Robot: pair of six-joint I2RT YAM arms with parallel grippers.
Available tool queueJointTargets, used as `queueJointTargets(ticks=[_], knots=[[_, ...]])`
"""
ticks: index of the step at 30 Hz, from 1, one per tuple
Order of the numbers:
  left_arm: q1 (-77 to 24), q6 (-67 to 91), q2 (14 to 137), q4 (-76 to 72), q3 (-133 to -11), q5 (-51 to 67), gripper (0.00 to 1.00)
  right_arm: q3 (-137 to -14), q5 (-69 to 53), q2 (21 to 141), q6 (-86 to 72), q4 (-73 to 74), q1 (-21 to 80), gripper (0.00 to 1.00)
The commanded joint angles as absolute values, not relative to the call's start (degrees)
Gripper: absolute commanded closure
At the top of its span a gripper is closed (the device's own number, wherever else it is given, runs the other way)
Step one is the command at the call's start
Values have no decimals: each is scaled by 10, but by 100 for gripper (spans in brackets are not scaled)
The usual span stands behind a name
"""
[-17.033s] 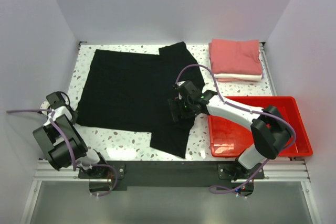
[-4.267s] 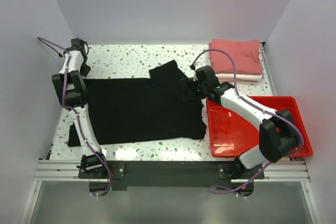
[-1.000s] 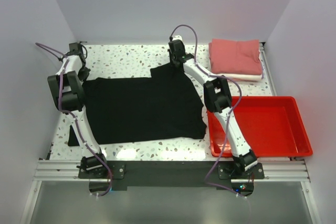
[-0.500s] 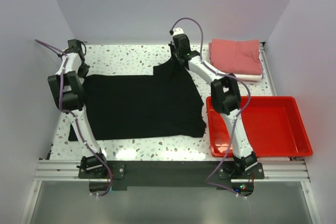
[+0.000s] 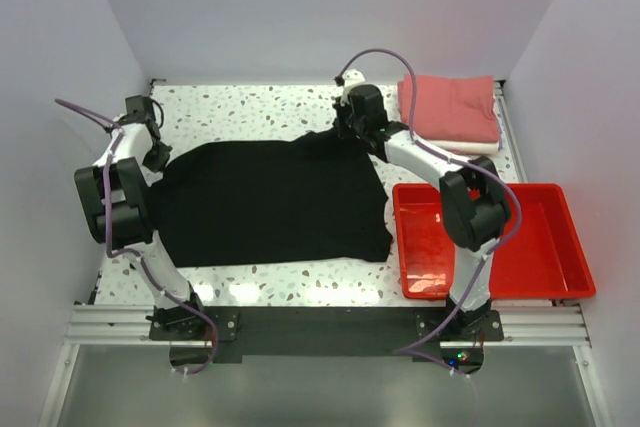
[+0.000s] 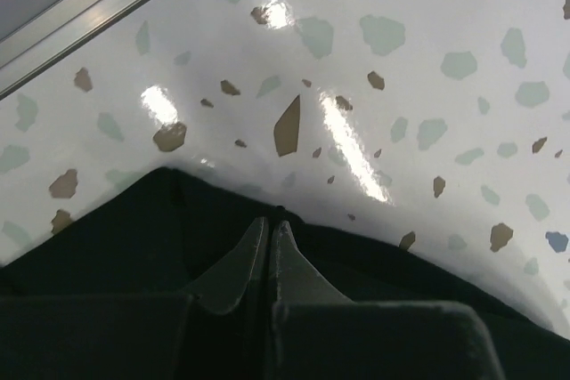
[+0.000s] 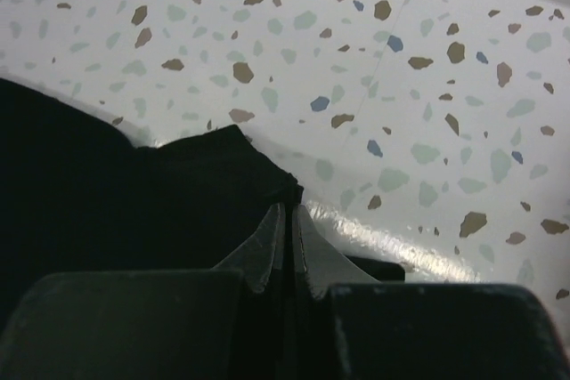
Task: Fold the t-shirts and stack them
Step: Fold the tshirt
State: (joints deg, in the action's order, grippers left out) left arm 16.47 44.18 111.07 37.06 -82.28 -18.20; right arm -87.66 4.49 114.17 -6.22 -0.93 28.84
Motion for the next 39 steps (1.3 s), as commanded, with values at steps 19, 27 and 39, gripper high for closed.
queueJointTargets(ticks=[19, 27, 39], knots=[[200, 484, 865, 337, -599, -204, 100, -589, 63, 845, -66, -40, 316, 100], [228, 504, 801, 337, -559, -207, 100, -523, 48, 796, -95, -35, 317, 100], [265, 513, 787, 343, -509, -201, 100, -459, 2, 747, -116, -12, 321, 100]])
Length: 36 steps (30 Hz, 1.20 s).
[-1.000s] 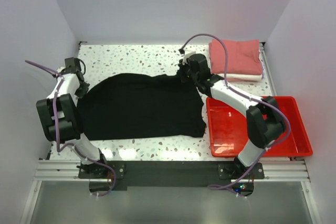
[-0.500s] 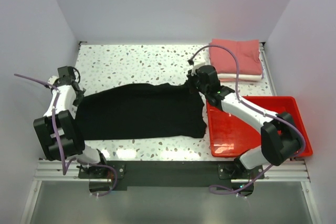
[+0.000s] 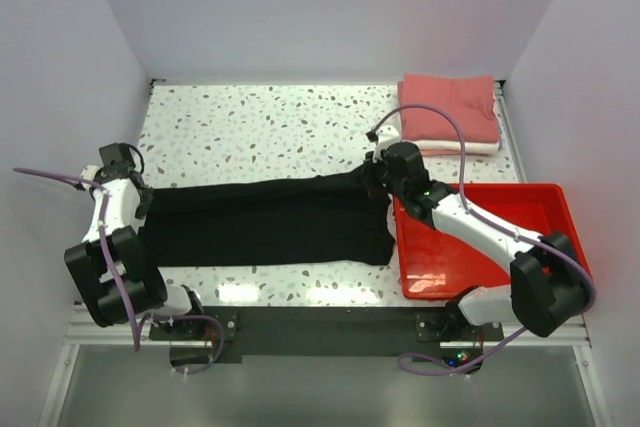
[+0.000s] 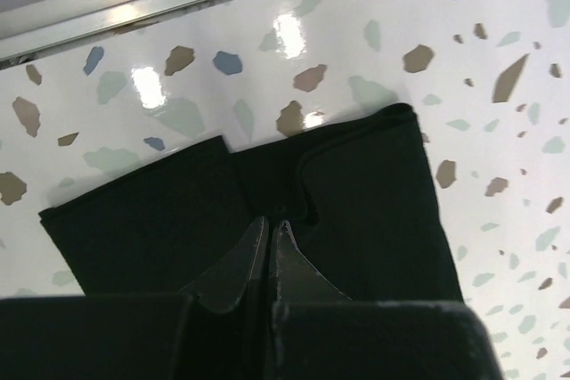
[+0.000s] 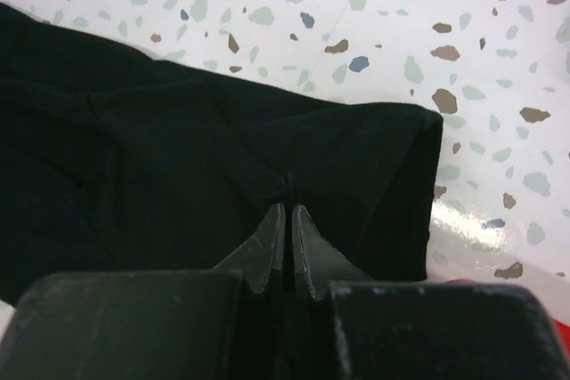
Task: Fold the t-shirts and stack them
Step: Fold the tshirt
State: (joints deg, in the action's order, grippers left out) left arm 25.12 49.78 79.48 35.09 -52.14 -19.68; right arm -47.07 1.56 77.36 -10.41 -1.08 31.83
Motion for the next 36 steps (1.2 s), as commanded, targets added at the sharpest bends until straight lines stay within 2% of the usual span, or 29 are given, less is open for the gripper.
queueJointTargets(ticks=[1, 12, 18, 22, 25, 26, 27, 28, 29, 30, 31, 32, 34, 35, 36], knots=[[267, 515, 786, 343, -505, -201, 100, -456, 2, 744, -116, -7, 323, 100], [272, 520, 779, 345, -485, -197, 100, -423, 36, 744, -128, 10, 372, 100], [275, 522, 774, 339, -469, -200, 92, -400, 27, 744, -134, 14, 383, 100], [279, 525, 766, 352, -475, -209, 76, -389, 10, 731, -129, 39, 391, 96], [281, 531, 754, 367, -482, -214, 58, -377, 1, 705, -128, 63, 395, 90], [281, 532, 748, 370, -483, -214, 43, -374, 0, 694, -128, 68, 395, 87], [281, 532, 739, 378, -489, -209, 36, -368, -15, 676, -128, 74, 395, 76], [281, 532, 734, 381, -494, -207, 29, -368, -24, 665, -127, 77, 396, 69], [282, 531, 728, 384, -499, -200, 16, -367, -45, 657, -121, 83, 396, 63], [282, 528, 722, 388, -509, -195, 11, -372, -61, 649, -120, 85, 396, 60], [282, 526, 709, 388, -512, -188, 7, -375, -75, 636, -115, 87, 396, 50], [282, 523, 703, 387, -515, -179, 0, -380, -99, 632, -111, 90, 396, 45], [280, 512, 685, 370, -513, -141, 0, -398, -115, 628, -108, 89, 396, 31], [280, 506, 680, 359, -510, -105, 0, -405, -122, 631, -103, 89, 396, 4], [278, 498, 676, 348, -498, -88, 0, -421, -127, 635, -102, 86, 396, 1]])
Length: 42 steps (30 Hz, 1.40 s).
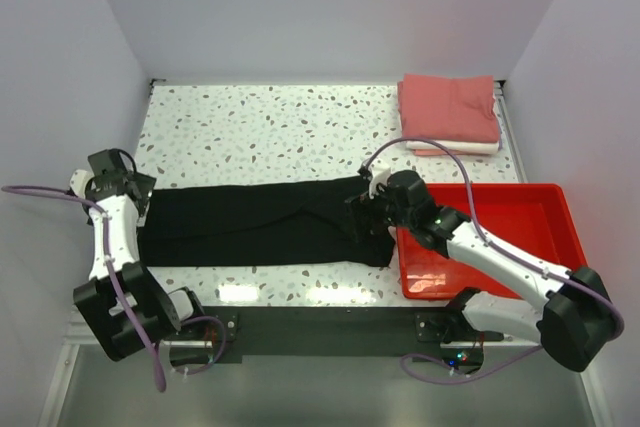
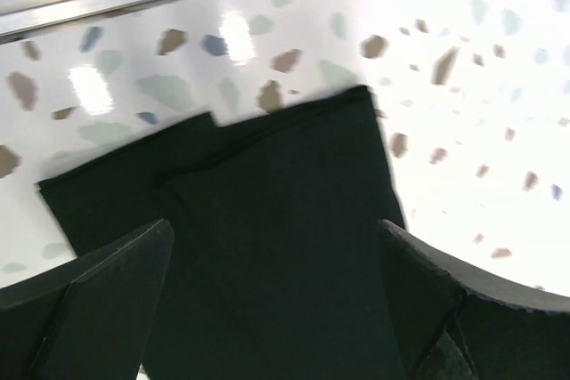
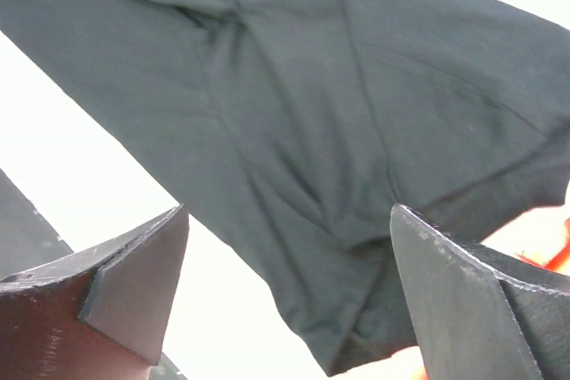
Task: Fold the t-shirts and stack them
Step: Fold the tshirt
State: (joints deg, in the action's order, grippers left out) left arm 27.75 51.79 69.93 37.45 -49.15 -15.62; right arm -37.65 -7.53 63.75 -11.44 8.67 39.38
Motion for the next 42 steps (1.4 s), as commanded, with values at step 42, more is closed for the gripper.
queueJointTargets(ticks=[42], knots=[[148, 425, 870, 224, -436, -47, 0, -592, -347, 984, -116, 90, 421, 1]])
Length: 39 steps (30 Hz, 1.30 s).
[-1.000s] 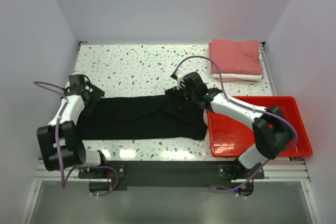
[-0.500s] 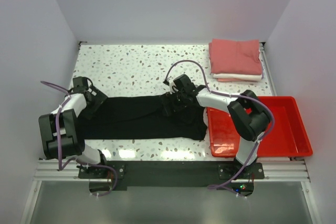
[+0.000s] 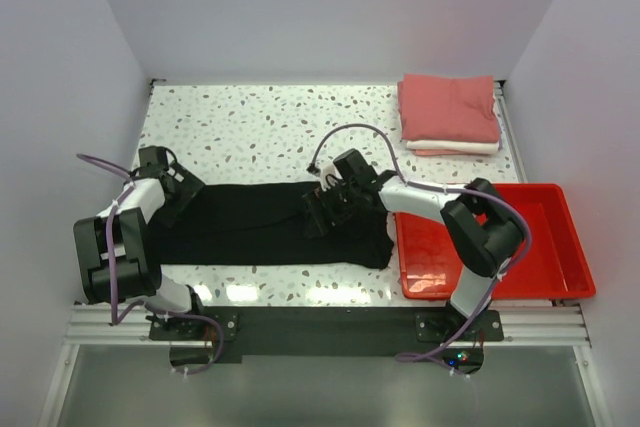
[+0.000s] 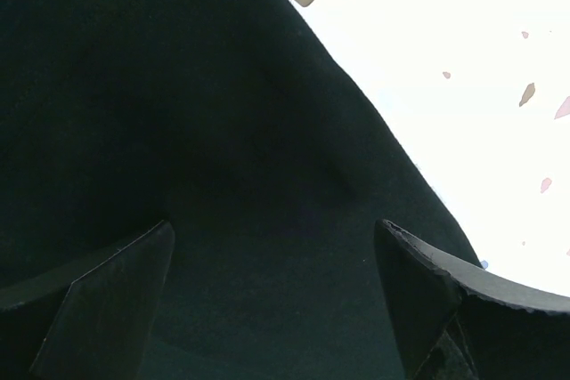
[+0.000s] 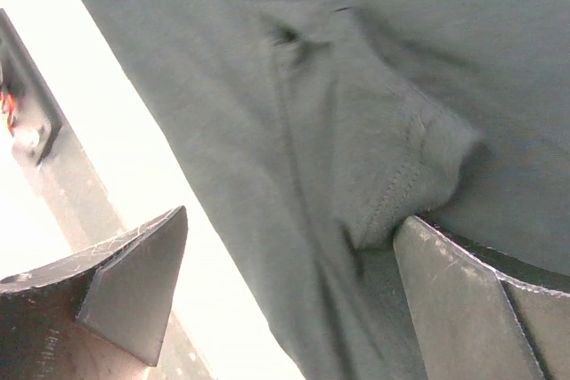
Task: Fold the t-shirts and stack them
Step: Fold the tshirt
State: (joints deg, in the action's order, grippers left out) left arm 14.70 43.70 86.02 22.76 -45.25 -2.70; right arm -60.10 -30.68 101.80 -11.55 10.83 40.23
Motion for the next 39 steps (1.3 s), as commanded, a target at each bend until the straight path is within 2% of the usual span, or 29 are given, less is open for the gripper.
queueJointTargets(ticks=[1, 10, 15, 22, 25, 27, 34, 39], knots=[[148, 425, 870, 225, -436, -47, 0, -589, -341, 975, -113, 92, 433, 1], [149, 424, 865, 238, -448, -59, 0, -571, -198, 913, -86, 166, 508, 1], [148, 425, 862, 243, -452, -62, 0, -564, -145, 871, -89, 178, 515, 1], [148, 425, 853, 247, -450, -65, 0, -556, 8, 847, -242, 209, 498, 1], [149, 422, 846, 236, -441, -41, 0, -534, 1, 855, -296, 194, 476, 1], [137, 420, 831, 236, -439, -36, 0, -524, -46, 867, -327, 183, 463, 1], [84, 442, 760, 263, -443, -101, 0, -497, -70, 892, -366, 167, 445, 1], [51, 442, 783, 256, -426, -84, 0, -492, -93, 913, -361, 149, 403, 1]])
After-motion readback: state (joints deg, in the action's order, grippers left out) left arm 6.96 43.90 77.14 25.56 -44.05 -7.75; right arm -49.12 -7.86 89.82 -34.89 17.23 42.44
